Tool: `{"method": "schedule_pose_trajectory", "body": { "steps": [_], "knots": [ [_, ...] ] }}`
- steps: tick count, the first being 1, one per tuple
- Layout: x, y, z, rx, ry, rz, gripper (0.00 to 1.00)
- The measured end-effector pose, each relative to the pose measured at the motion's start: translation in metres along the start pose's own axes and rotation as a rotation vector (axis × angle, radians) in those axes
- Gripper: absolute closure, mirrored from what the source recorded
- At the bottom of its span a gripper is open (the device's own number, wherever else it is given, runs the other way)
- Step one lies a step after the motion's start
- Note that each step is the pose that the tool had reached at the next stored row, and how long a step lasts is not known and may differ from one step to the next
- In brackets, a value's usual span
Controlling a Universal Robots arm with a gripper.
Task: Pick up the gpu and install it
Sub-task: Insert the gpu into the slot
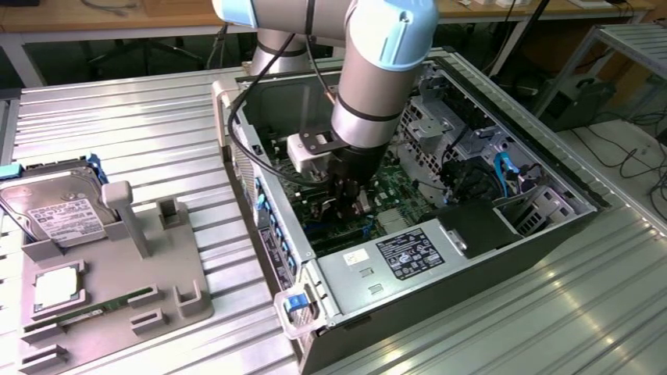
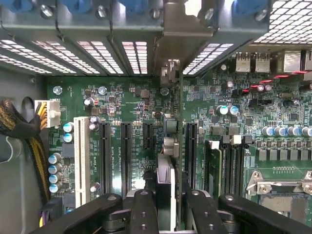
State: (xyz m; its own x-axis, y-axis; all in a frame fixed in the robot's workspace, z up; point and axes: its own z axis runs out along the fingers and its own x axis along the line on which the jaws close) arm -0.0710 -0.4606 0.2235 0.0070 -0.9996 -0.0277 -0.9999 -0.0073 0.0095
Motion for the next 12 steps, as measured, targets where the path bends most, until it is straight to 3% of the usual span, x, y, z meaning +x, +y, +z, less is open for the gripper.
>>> {"method": "schedule_pose_trajectory", "body": {
  "steps": [8, 9, 10, 11, 12],
  "knots": [
    [-0.0002, -0.0001, 0.0007, 0.0021, -0.0030, 0.000, 0.72],
    [-0.0006, -0.0004, 0.0016, 0.0043, -0.0068, 0.000, 0.71],
    [-0.0003, -0.0002, -0.0014, 0.0033, -0.0041, 0.000, 0.71],
    [-0.0002, -0.0001, -0.0037, 0.0031, -0.0026, 0.000, 0.65],
    [-0.0004, -0.0001, -0.0061, 0.0043, -0.0037, 0.000, 0.65]
  ]
}}
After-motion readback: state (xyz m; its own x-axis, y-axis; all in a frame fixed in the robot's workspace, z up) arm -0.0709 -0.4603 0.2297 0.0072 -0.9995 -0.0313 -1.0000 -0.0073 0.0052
